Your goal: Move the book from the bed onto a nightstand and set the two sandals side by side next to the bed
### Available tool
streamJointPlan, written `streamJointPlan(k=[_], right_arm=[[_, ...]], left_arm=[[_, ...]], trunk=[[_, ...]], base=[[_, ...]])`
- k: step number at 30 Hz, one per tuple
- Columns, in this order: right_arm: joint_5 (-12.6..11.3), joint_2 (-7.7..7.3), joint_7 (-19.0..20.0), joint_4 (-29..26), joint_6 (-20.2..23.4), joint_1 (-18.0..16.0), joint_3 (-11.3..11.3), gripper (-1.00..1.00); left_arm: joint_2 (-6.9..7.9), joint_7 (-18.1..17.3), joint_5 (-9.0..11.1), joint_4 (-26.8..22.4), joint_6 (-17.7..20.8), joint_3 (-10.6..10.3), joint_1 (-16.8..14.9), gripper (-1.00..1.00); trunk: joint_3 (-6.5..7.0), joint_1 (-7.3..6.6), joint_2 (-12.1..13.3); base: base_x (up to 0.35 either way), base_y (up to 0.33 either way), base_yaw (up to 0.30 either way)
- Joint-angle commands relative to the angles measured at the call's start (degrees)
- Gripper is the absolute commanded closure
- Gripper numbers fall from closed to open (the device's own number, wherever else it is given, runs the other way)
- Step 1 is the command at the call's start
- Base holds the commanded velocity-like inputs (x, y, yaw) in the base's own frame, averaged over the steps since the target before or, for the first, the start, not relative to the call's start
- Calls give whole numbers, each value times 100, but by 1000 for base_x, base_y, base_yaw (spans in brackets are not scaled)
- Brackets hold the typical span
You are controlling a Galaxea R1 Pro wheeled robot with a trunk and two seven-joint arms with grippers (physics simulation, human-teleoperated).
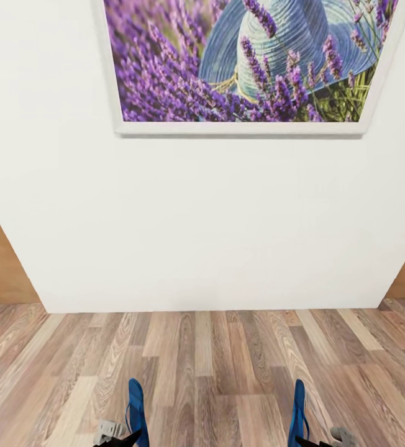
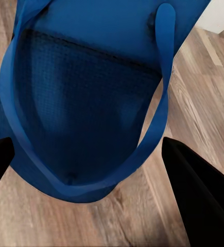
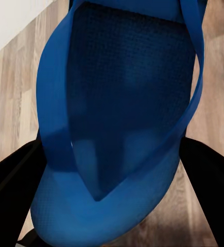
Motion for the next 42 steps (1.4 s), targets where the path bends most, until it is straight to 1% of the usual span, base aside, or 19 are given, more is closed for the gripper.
streamJointPlan(k=[1, 16, 28, 32, 33, 42], right_arm=[[-57, -3, 16, 0, 28, -6, 23, 100], [-57, -3, 16, 3, 28, -3, 25, 100], [-57, 5, 13, 8, 28, -2, 25, 100], [-57, 150, 9, 1, 28, -3, 25, 100], [-57, 165, 9, 0, 28, -3, 25, 100], [-57, 190, 8, 0, 28, -3, 25, 100]], left_arm=[[-4, -21, -56, 2, -49, 43, -7, 100], [-5, -22, -56, 2, -44, 38, -7, 100], [-12, -21, -56, 2, -44, 35, -7, 100], [-13, -21, -56, 2, -44, 35, -7, 100], [-13, -21, -56, 2, -44, 35, -7, 100], [-13, -21, -57, 2, -44, 35, -7, 100]], trunk=[[-5, 2, -2], [-5, 2, -2], [-5, 2, -2], [-5, 2, -2], [-5, 2, -2], [-5, 2, -2]], base=[[303, 134, 2], [283, 153, 0], [308, 102, 0], [311, 95, 0], [312, 95, 0], [312, 95, 0]])
